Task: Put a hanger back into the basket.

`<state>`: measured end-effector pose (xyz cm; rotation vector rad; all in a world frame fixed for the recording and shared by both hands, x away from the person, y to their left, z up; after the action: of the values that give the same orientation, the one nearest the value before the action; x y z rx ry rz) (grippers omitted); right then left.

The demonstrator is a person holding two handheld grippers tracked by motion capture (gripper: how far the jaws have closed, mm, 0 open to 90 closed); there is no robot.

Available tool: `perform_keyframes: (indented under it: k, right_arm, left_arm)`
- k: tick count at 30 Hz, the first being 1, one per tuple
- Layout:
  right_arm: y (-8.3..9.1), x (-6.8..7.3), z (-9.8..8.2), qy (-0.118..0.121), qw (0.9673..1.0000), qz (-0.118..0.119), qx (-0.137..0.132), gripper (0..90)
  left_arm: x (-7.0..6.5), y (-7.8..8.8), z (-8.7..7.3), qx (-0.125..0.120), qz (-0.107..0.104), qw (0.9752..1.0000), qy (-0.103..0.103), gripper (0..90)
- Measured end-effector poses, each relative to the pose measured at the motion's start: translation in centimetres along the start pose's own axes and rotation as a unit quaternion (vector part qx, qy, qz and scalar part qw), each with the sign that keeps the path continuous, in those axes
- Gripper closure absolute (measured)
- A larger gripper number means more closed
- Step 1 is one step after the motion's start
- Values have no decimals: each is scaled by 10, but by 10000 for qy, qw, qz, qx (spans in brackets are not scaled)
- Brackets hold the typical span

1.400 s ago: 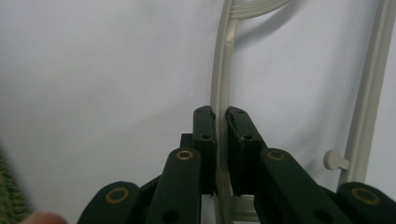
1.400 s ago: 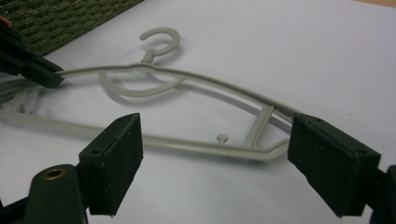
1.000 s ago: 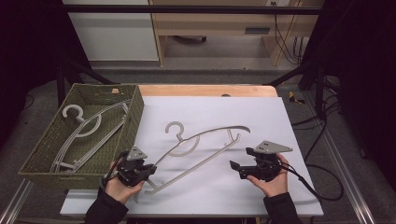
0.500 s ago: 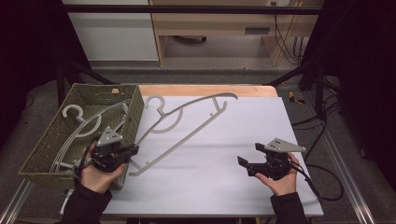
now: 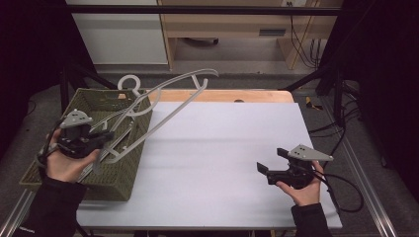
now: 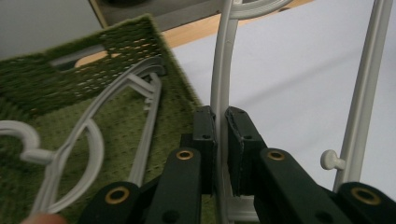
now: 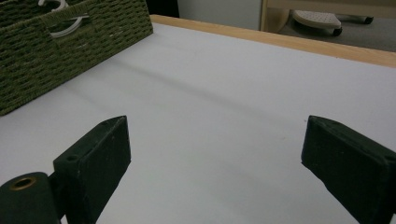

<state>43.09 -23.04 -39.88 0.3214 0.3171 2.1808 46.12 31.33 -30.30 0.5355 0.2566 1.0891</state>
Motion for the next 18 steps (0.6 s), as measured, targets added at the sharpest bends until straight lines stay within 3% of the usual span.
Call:
perform_keyframes:
  k: [9,18]
  right_arm:
    - [5,-3,2,-11,10000,-43,-61,86]
    - [5,-3,2,23,10000,-57,-38,86]
  left_arm:
    - [49,3,-8,153,515,9985,101,827]
    - [82,-4,-31,315,744,9966,188,826]
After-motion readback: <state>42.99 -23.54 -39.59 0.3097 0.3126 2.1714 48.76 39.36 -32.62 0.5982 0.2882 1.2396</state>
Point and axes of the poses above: each handheld gripper's, and its own axes: y roughly backward along the jaws, z roughly out of its top, x roughly to its left, the point moved 1 cm from there along -y, roughly forward along the jaws, and after that the axes turned 5 degrees about -x, right-handed, at the moved point
